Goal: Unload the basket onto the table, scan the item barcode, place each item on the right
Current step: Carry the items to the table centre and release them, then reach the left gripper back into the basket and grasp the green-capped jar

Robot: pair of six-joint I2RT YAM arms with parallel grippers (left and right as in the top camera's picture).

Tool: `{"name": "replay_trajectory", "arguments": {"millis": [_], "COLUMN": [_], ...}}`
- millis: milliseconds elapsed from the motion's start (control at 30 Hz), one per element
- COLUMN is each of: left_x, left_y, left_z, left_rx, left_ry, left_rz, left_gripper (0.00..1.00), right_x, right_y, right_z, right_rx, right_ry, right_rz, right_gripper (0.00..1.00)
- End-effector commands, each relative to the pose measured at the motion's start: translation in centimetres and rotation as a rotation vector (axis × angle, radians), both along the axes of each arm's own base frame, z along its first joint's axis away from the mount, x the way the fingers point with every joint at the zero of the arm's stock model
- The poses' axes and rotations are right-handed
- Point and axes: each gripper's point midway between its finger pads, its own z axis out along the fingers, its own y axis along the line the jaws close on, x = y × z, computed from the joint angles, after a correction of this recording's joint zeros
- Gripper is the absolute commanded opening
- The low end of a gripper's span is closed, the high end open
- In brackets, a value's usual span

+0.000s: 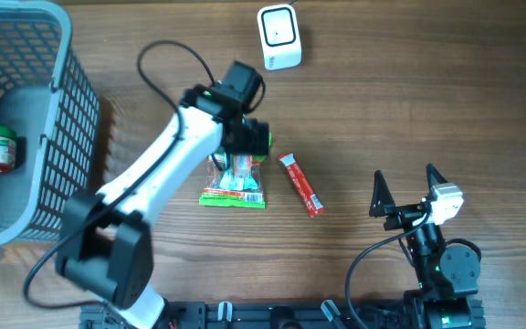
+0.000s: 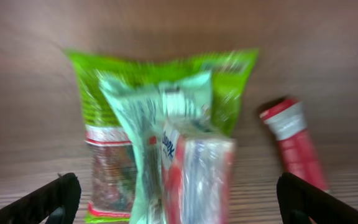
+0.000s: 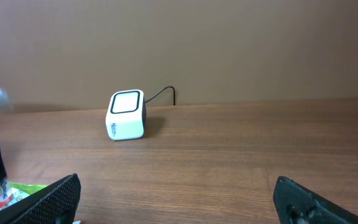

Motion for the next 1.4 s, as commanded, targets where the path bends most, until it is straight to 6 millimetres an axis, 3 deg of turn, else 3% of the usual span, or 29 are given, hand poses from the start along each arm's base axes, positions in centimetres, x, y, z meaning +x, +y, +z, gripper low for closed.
{"name": "replay_trajectory", "arguments": {"millis": [0, 100, 233, 267, 333, 467, 533, 633, 733, 867, 1033, 1367], "left_x": [2.8, 3.9, 4.8, 4.9, 4.6, 3.3, 2.4, 1.0, -0.4, -1.2, -1.2, 1.0], "left_y": [1.9, 5.3, 11.4, 14.0, 17.7, 25.4, 29.3, 34.4, 39.3, 43.0, 45.4, 47.4], "left_z": [8.6, 13.5, 20.1, 22.5, 25.4, 29.2, 29.7, 29.0, 27.0, 23.7, 19.7, 11.7], "left_rx": [-0.051, -0.023, 0.042, 0.065, 0.116, 0.232, 0.294, 0.348, 0.384, 0.389, 0.402, 0.388], "left_ry": [-0.210, -0.320, -0.478, -0.543, -0.625, -0.741, -0.748, -0.714, -0.641, -0.533, -0.406, -0.207], "left_rz": [0.025, 0.072, 0.168, 0.205, 0.246, 0.368, 0.436, 0.558, 0.678, 0.742, 0.717, 0.589], "left_gripper": [0.95, 0.94, 0.94, 0.94, 0.95, 1.00, 1.00, 1.00, 1.00, 1.00, 1.00, 0.96], "right_x": [0.0, 0.0, 0.0, 0.0, 0.0, 0.0, 0.0, 0.0, 0.0, 0.0, 0.0, 0.0], "right_y": [-0.2, -0.2, -0.2, -0.2, -0.2, -0.2, -0.2, -0.2, -0.2, -0.2, -0.2, -0.2], "right_z": [0.1, 0.1, 0.1, 0.1, 0.1, 0.1, 0.1, 0.1, 0.1, 0.1, 0.1, 0.1], "right_rx": [0.016, 0.016, 0.016, 0.016, 0.016, 0.016, 0.016, 0.016, 0.016, 0.016, 0.016, 0.016], "right_ry": [-0.005, -0.005, -0.005, -0.005, -0.005, -0.005, -0.005, -0.005, -0.005, -0.005, -0.005, -0.005], "right_rz": [-0.007, -0.007, -0.007, -0.007, -0.007, -0.007, -0.007, -0.007, -0.007, -0.007, -0.007, -0.007], "right_gripper": [1.00, 1.00, 1.00, 1.00, 1.00, 1.00, 1.00, 1.00, 1.00, 1.00, 0.99, 1.00]}}
